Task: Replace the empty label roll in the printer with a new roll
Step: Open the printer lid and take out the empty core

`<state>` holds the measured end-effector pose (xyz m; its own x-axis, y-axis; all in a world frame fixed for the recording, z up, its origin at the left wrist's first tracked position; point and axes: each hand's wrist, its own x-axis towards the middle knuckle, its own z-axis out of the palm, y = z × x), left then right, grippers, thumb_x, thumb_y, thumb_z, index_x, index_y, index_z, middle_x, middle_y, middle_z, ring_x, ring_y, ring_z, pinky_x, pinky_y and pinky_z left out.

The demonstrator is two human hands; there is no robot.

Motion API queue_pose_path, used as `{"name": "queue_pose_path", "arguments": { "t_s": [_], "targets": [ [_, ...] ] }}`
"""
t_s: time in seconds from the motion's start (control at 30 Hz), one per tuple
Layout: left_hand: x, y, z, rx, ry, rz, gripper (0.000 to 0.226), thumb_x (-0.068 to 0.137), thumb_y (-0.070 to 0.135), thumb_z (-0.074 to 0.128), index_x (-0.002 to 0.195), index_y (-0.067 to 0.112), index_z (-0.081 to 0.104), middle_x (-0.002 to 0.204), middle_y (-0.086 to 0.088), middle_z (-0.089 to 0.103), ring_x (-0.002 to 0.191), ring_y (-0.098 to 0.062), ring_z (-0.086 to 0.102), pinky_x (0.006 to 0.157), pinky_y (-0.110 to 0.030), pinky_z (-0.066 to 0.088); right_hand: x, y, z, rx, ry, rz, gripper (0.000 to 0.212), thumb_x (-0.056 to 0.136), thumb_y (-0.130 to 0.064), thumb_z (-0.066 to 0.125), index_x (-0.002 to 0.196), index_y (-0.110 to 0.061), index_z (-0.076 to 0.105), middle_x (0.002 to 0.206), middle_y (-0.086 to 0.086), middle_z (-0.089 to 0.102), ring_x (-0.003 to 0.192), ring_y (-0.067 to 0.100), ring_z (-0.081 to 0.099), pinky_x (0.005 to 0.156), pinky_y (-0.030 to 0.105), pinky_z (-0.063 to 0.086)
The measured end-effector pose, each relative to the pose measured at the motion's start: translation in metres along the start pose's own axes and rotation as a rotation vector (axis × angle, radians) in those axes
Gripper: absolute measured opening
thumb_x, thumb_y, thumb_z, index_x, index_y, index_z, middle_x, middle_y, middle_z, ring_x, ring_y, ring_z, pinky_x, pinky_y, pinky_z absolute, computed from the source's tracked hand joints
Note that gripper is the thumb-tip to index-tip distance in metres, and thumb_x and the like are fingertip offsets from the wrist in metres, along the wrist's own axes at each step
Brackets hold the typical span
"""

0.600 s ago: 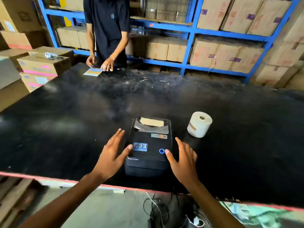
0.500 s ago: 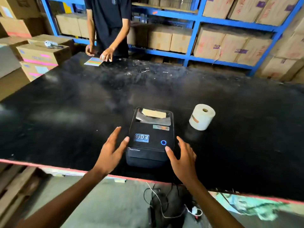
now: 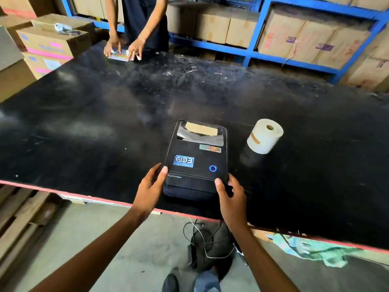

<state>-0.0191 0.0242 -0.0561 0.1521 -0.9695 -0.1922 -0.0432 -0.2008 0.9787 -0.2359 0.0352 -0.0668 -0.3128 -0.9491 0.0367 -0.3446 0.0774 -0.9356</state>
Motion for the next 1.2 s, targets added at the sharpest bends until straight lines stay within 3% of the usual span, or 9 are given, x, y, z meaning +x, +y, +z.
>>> {"name": "queue_pose_path", "arguments": {
  "t_s": [0.23, 0.4, 0.5, 0.6, 0.77, 0.87, 0.93, 1.1, 1.2],
  "targets": [
    [-0.001, 0.001, 0.003, -0.012, 0.024, -0.006, 0.061, 0.090, 0.046, 0.048, 0.145, 0.028, 0.028, 0.106, 0.035, 0.050, 0.101, 0.005, 0.056, 0.086, -0.013, 0.042, 0.009, 0.005, -0.002, -0.071, 0.020, -0.106, 0.026, 0.085, -0.028, 0.065, 0.106, -0.014, 0.067, 0.091, -0.002, 0.062, 0.086, 0.019, 0.059, 0.067, 0.009, 0.041],
    [0.002, -0.002, -0.004, 0.030, -0.004, -0.014, 0.058, 0.090, 0.055, 0.037, 0.142, 0.029, 0.036, 0.138, 0.011, 0.050, 0.128, -0.014, 0.046, 0.112, -0.038, 0.035, 0.018, -0.009, -0.010, -0.052, 0.009, -0.195, 0.008, 0.081, -0.038, 0.066, 0.076, -0.031, 0.064, 0.065, -0.017, 0.060, 0.062, 0.003, 0.056, 0.056, 0.006, 0.040],
    [0.004, -0.001, -0.007, 0.046, 0.011, 0.019, 0.040, 0.097, 0.038, 0.041, 0.131, 0.020, 0.052, 0.130, -0.003, 0.061, 0.121, -0.015, 0.055, 0.110, -0.041, 0.039, 0.042, -0.039, -0.016, -0.076, 0.101, -0.248, 0.041, 0.077, -0.056, 0.058, 0.051, -0.027, 0.043, 0.048, -0.018, 0.051, 0.045, 0.003, 0.044, 0.045, 0.011, 0.033],
    [0.012, 0.004, -0.011, 0.146, 0.008, 0.043, 0.027, 0.090, 0.013, 0.061, 0.116, 0.006, 0.063, 0.109, -0.007, 0.071, 0.101, -0.013, 0.065, 0.103, -0.041, 0.047, 0.082, -0.079, -0.020, -0.189, 0.173, -0.192, 0.064, 0.073, -0.073, 0.049, 0.045, -0.017, 0.034, 0.042, -0.004, 0.042, 0.047, 0.010, 0.039, 0.049, 0.025, 0.036],
    [0.021, 0.007, -0.017, 0.154, -0.045, 0.017, 0.045, 0.077, -0.002, 0.072, 0.120, 0.003, 0.057, 0.114, -0.017, 0.068, 0.103, -0.024, 0.066, 0.098, -0.041, 0.050, 0.144, -0.137, -0.017, -0.187, 0.180, 0.061, 0.075, 0.060, -0.087, 0.041, 0.041, -0.014, 0.044, 0.050, 0.002, 0.055, 0.053, 0.025, 0.054, 0.049, 0.034, 0.041],
    [0.023, 0.005, -0.017, 0.116, -0.047, 0.008, 0.053, 0.077, -0.004, 0.072, 0.125, 0.006, 0.051, 0.114, -0.017, 0.067, 0.101, -0.022, 0.066, 0.097, -0.040, 0.050, 0.169, -0.152, -0.012, -0.083, 0.197, 0.132, 0.067, 0.069, -0.076, 0.049, 0.045, -0.014, 0.046, 0.057, 0.006, 0.059, 0.060, 0.033, 0.063, 0.064, 0.047, 0.058],
    [0.025, 0.004, -0.018, 0.115, -0.059, 0.008, 0.055, 0.077, -0.003, 0.072, 0.126, 0.006, 0.051, 0.114, -0.016, 0.067, 0.101, -0.021, 0.066, 0.097, -0.039, 0.051, 0.176, -0.153, -0.010, -0.068, 0.208, 0.103, 0.060, 0.078, -0.063, 0.053, 0.044, -0.014, 0.046, 0.054, 0.008, 0.060, 0.063, 0.037, 0.067, 0.067, 0.052, 0.058],
    [0.025, 0.006, -0.018, 0.164, -0.067, 0.019, 0.050, 0.078, 0.002, 0.073, 0.124, 0.007, 0.055, 0.113, -0.010, 0.068, 0.103, -0.019, 0.066, 0.094, -0.033, 0.051, 0.177, -0.145, -0.003, 0.006, 0.186, -0.058, 0.052, 0.092, -0.040, 0.047, 0.046, -0.018, 0.035, 0.053, 0.002, 0.045, 0.054, 0.021, 0.042, 0.055, 0.029, 0.037],
    [0.030, 0.008, -0.023, 0.219, -0.104, 0.038, 0.042, 0.078, 0.001, 0.073, 0.116, 0.015, 0.060, 0.106, -0.003, 0.071, 0.097, -0.011, 0.068, 0.095, -0.037, 0.053, 0.168, -0.137, -0.003, 0.177, 0.087, -0.070, 0.027, 0.097, -0.032, 0.044, 0.081, -0.020, 0.061, 0.088, 0.002, 0.065, 0.083, 0.014, 0.060, 0.079, 0.029, 0.045]
  ]
}}
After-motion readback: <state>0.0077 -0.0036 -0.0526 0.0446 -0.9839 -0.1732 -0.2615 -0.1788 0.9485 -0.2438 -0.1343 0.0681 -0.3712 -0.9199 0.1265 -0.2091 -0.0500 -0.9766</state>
